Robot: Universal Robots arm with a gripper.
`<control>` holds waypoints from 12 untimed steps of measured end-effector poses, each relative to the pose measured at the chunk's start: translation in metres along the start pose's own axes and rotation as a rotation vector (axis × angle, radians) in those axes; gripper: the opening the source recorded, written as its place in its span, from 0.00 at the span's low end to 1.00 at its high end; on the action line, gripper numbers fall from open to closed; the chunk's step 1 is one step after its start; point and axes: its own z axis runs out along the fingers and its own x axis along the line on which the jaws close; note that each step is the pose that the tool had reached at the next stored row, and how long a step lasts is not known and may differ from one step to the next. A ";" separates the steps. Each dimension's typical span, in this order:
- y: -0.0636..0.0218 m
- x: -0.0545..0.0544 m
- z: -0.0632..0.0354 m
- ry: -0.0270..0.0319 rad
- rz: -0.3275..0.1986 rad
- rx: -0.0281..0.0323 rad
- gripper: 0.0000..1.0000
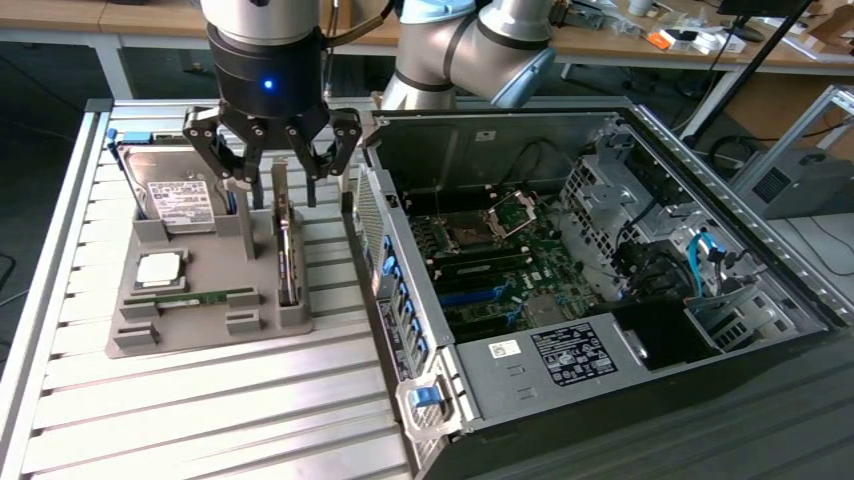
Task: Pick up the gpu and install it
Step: 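Pick up the gpu and move the gpu toward the slot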
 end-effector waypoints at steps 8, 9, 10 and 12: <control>-0.0001 0.000 0.0017 0.0000 0.000 0.0000 0.54; -0.0001 0.000 0.0019 0.0000 0.000 0.0000 0.54; -0.0001 0.000 0.0021 0.0001 0.000 0.0001 0.54; -0.0001 0.000 0.0026 0.0000 0.000 0.0000 0.54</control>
